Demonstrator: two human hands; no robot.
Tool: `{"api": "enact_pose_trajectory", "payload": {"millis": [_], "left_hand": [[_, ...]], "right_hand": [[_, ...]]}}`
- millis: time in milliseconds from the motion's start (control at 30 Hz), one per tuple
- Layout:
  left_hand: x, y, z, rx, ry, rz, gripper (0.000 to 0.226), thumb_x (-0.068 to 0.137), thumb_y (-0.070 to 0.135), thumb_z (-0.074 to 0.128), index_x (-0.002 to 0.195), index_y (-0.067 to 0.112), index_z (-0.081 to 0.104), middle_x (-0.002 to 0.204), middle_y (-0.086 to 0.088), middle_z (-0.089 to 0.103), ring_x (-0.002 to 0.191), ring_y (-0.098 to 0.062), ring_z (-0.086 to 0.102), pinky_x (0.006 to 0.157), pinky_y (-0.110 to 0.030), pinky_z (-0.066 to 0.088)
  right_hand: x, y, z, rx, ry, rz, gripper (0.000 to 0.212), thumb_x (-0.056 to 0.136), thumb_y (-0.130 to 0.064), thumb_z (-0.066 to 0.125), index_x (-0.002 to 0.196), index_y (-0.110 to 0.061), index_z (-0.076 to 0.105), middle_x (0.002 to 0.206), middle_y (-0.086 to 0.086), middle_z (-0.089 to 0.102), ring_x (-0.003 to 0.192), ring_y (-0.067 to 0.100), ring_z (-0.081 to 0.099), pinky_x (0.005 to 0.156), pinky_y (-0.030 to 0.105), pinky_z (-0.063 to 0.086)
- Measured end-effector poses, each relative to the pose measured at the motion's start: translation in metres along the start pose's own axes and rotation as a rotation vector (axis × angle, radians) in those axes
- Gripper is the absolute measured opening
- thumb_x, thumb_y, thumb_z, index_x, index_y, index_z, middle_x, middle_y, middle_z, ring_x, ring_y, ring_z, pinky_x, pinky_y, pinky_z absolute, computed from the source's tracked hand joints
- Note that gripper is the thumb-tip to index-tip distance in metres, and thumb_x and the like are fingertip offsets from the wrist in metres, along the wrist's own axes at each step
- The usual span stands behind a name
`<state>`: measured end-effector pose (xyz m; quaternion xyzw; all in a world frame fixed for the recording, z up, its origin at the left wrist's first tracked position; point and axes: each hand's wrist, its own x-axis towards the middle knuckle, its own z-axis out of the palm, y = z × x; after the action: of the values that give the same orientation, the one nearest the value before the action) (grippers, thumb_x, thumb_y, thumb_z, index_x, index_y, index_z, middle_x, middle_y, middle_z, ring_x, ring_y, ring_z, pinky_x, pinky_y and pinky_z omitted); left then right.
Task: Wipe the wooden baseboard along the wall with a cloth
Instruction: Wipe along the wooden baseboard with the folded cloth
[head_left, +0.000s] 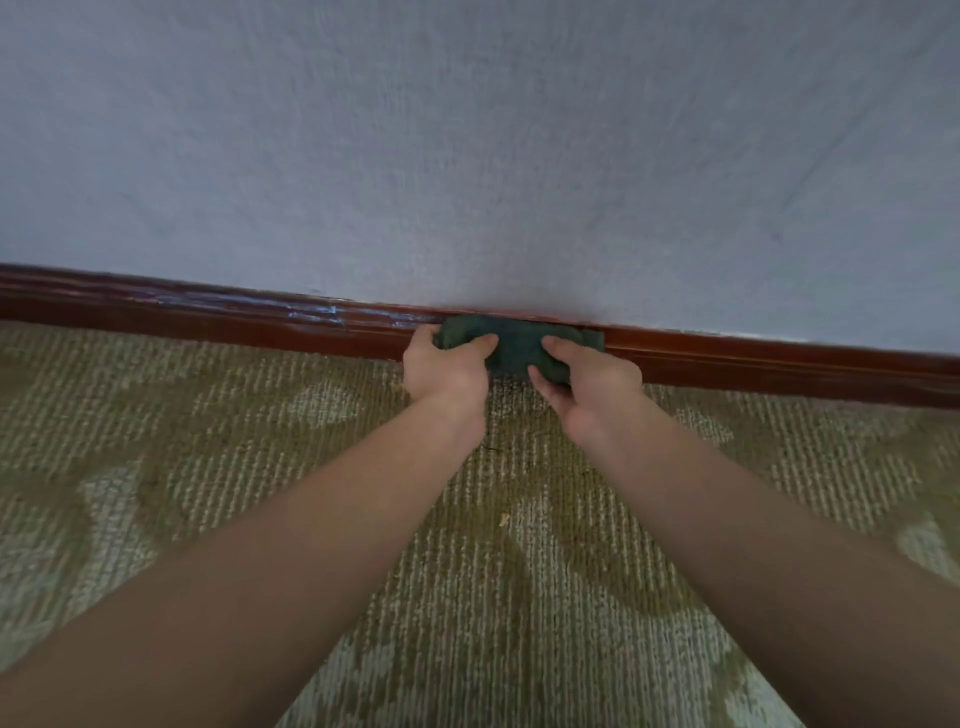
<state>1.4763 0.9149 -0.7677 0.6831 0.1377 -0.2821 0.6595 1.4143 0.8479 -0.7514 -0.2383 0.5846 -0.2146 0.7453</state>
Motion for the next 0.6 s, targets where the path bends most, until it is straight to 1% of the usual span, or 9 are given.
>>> {"api": "enact_pose_trajectory", "payload": {"millis": [67,133,200,267,300,400,467,533,600], "left_hand": [[0.0,0.001,-0.001,-0.029,-0.041,-0.011,0.024,0.08,-0.004,0.067,0.076,0.015,0.052,0.081,-0.003,0.058,0.077,-0.017,0.06,0.066,-0.027,0.056],[0.001,0.002,-0.003,-0.022,-0.055,-0.003,0.024,0.08,-0.004,0.067,0.077,0.014,0.052,0.084,-0.004,0.059,0.081,-0.019,0.061,0.066,-0.026,0.055],[0.001,0.001,-0.003,0.003,-0.036,0.01,0.023,0.079,-0.003,0.069,0.078,0.014,0.053,0.084,-0.005,0.059,0.083,-0.022,0.061,0.069,-0.029,0.055],[0.003,-0.002,-0.002,0.054,0.001,0.038,0.022,0.078,-0.001,0.07,0.081,0.012,0.053,0.087,-0.007,0.061,0.087,-0.025,0.062,0.076,-0.034,0.055],[0.003,-0.003,-0.001,0.091,0.02,0.058,0.021,0.078,0.0,0.071,0.082,0.011,0.053,0.087,-0.007,0.061,0.086,-0.025,0.062,0.077,-0.035,0.055],[0.003,-0.008,0.0,0.269,0.082,0.185,0.022,0.078,0.005,0.071,0.08,0.011,0.05,0.074,0.001,0.055,0.073,-0.016,0.055,0.063,-0.025,0.047],[0.002,-0.013,-0.001,0.347,0.078,0.3,0.022,0.079,0.005,0.07,0.078,0.011,0.049,0.069,0.005,0.051,0.07,-0.013,0.051,0.063,-0.023,0.044],[0.001,-0.017,-0.003,0.402,0.076,0.394,0.021,0.08,0.003,0.068,0.077,0.011,0.049,0.07,0.003,0.052,0.071,-0.013,0.05,0.06,-0.017,0.039],[0.001,-0.02,-0.001,0.432,0.111,0.434,0.021,0.08,0.002,0.067,0.075,0.011,0.049,0.076,-0.003,0.056,0.073,-0.015,0.051,0.057,-0.015,0.034]], "right_hand": [[0.0,0.002,-0.001,0.007,-0.017,-0.01,0.018,0.077,0.008,0.068,0.078,-0.004,0.054,0.08,0.011,0.056,0.066,0.022,0.057,0.051,0.027,0.054],[-0.001,0.001,-0.001,0.007,-0.011,-0.015,0.019,0.077,0.008,0.068,0.077,-0.004,0.054,0.079,0.01,0.056,0.066,0.021,0.056,0.051,0.027,0.054],[-0.001,0.0,0.0,-0.011,0.011,-0.022,0.02,0.076,0.009,0.068,0.074,-0.005,0.054,0.077,0.009,0.056,0.065,0.021,0.056,0.049,0.026,0.055],[-0.002,0.0,0.001,-0.033,0.027,-0.033,0.022,0.076,0.01,0.068,0.072,-0.005,0.053,0.075,0.009,0.055,0.065,0.022,0.056,0.047,0.025,0.055],[-0.002,0.0,0.001,-0.038,0.025,-0.04,0.022,0.076,0.011,0.068,0.072,-0.005,0.052,0.075,0.009,0.055,0.066,0.022,0.056,0.046,0.024,0.055],[0.0,0.004,-0.001,-0.072,-0.003,-0.076,0.022,0.078,0.01,0.066,0.076,-0.007,0.053,0.079,0.008,0.057,0.07,0.021,0.058,0.048,0.024,0.055],[0.003,0.006,-0.001,-0.185,0.033,-0.129,0.023,0.079,0.006,0.067,0.076,-0.012,0.053,0.083,0.007,0.057,0.073,0.021,0.058,0.051,0.024,0.056],[0.005,0.008,0.002,-0.345,0.103,-0.213,0.025,0.08,0.002,0.069,0.072,-0.015,0.052,0.082,0.006,0.056,0.072,0.018,0.057,0.052,0.025,0.054],[0.005,0.01,0.006,-0.343,0.15,-0.242,0.025,0.079,0.002,0.069,0.072,-0.014,0.052,0.079,0.005,0.055,0.068,0.016,0.057,0.052,0.025,0.053]]}}
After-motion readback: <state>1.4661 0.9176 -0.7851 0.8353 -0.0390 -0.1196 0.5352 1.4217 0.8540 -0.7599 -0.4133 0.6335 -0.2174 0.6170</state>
